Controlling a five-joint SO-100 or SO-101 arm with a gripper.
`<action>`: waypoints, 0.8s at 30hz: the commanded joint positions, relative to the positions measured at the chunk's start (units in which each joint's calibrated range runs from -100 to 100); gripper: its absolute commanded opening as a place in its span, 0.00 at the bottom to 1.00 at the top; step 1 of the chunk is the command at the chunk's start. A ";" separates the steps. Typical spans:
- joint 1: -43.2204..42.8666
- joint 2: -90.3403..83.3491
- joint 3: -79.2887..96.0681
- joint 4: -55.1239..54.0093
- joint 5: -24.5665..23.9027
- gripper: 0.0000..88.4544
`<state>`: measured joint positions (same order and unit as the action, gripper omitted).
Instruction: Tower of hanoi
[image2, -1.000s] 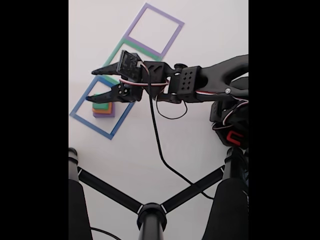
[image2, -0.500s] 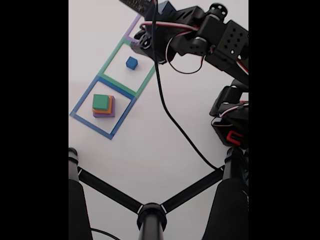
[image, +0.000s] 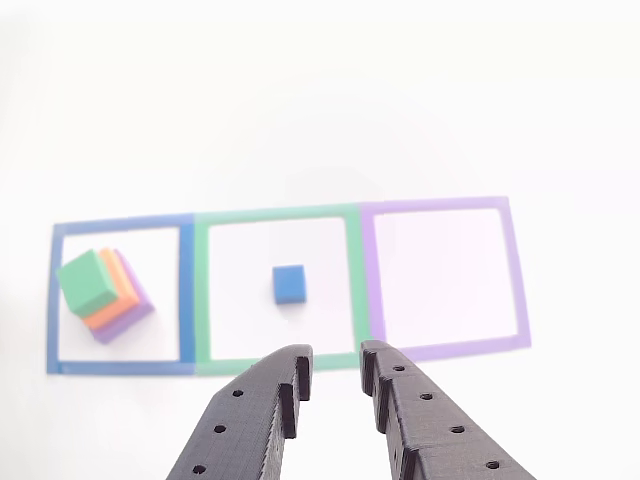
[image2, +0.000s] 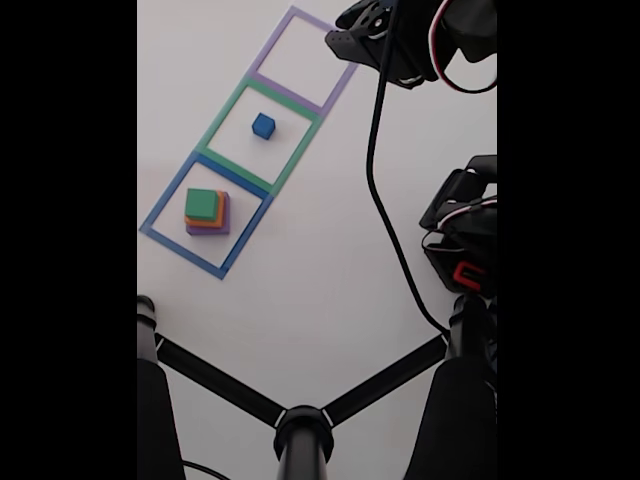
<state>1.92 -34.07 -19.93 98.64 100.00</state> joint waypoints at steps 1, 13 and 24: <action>2.23 -1.91 4.35 0.39 0.00 0.04; 5.51 -15.37 49.24 -32.14 0.00 0.29; 5.21 -12.57 86.67 -81.92 0.00 0.29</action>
<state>7.74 -47.40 56.22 37.96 100.00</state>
